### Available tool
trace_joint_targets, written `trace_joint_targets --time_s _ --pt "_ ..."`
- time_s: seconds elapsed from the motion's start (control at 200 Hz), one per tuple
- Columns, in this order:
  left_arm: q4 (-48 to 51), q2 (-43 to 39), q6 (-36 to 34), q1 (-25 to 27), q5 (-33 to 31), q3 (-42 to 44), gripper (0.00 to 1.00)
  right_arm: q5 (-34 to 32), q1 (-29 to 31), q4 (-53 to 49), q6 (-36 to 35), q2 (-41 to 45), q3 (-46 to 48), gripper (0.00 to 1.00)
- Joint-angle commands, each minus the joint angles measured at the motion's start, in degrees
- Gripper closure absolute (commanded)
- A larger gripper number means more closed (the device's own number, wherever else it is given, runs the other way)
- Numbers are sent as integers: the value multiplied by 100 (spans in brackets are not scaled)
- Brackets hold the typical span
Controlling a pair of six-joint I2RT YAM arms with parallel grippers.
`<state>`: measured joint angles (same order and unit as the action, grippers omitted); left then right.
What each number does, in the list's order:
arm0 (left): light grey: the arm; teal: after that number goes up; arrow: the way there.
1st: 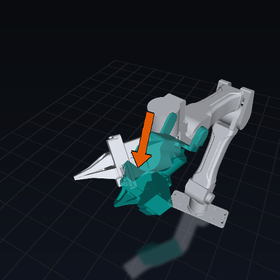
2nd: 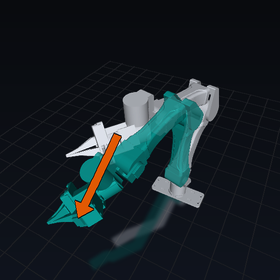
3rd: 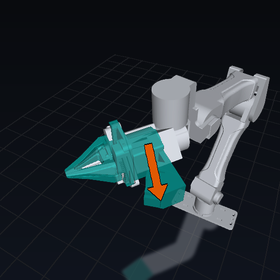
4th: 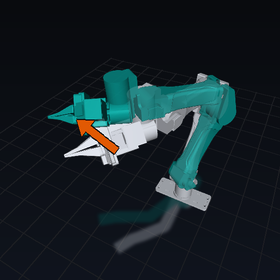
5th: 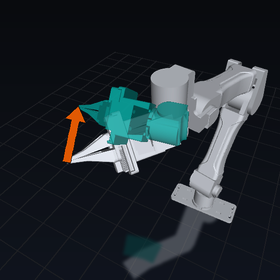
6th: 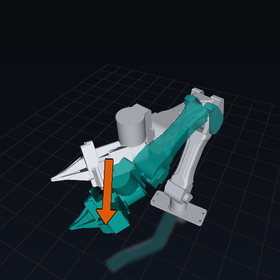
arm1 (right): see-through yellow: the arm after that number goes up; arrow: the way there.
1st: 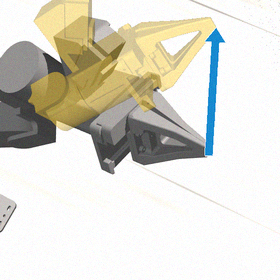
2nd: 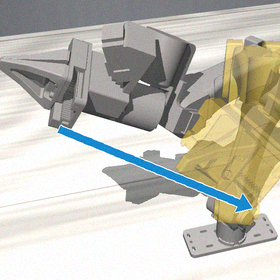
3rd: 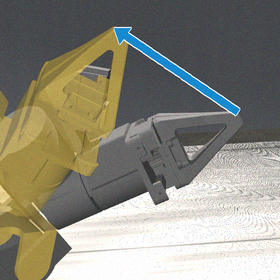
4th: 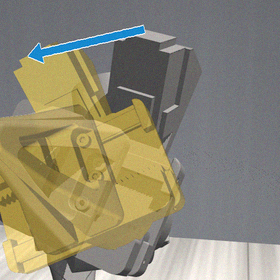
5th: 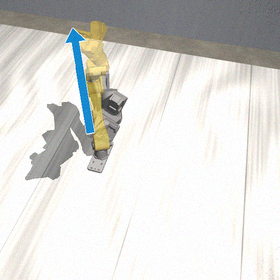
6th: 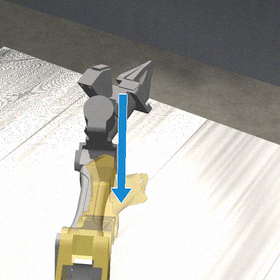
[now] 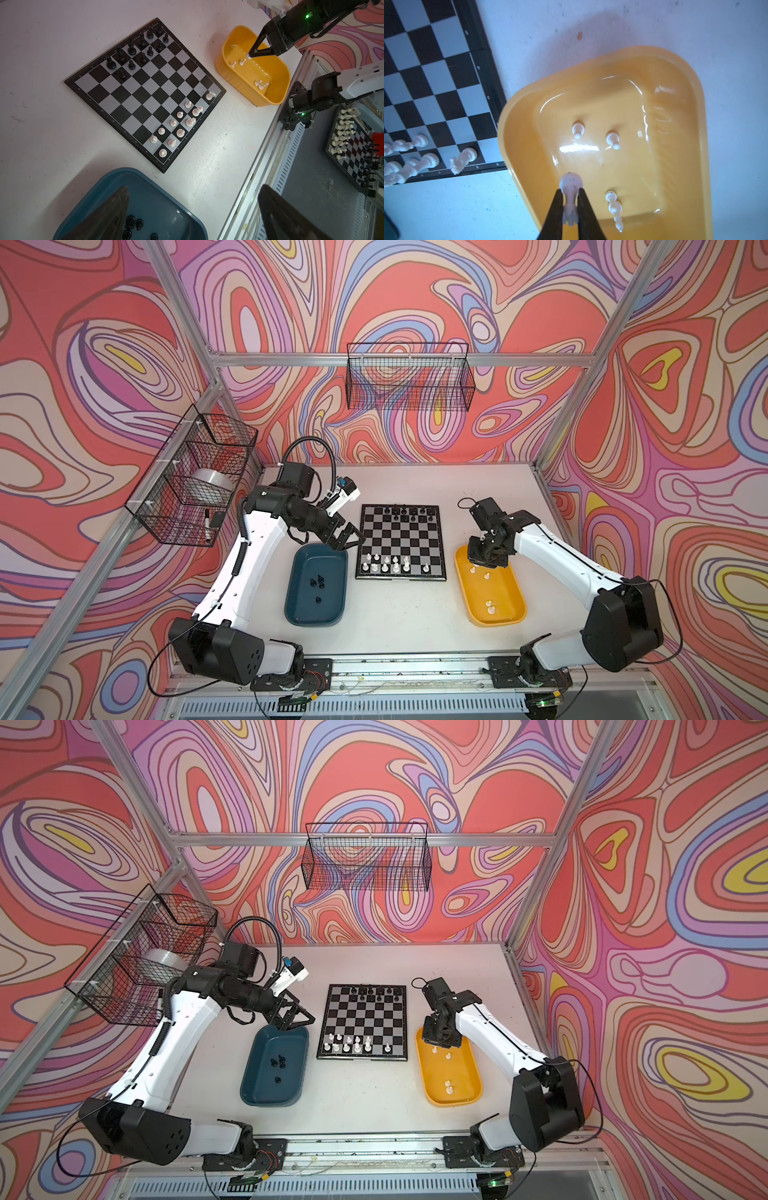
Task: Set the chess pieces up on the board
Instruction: 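Lift the white pawn and carry it to the board's nearest row corner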
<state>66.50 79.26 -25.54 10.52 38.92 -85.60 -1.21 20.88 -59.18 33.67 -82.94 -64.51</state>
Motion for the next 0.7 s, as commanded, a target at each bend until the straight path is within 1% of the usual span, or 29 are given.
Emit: trace_joint_targets --time_s 0.0,0.165,0.2,0.3,0.506,0.691 --pt "12 -34 -123 28 3 44 3 -25 123 -187 -71 -120 -379 88" --pt "14 -43 -125 20 2 52 3 -71 467 -270 -34 -404 -864 87" --pt "23 -51 -121 26 -3 52 3 17 529 -240 -21 -458 -948 87" --pt "12 -60 -124 29 -13 70 3 222 639 -87 48 -526 -1033 87" --pt "12 -102 -128 29 -35 107 3 177 981 -91 119 -797 -1258 87" --pt "3 -130 -133 25 -38 123 3 218 1169 40 174 -973 -1257 87"
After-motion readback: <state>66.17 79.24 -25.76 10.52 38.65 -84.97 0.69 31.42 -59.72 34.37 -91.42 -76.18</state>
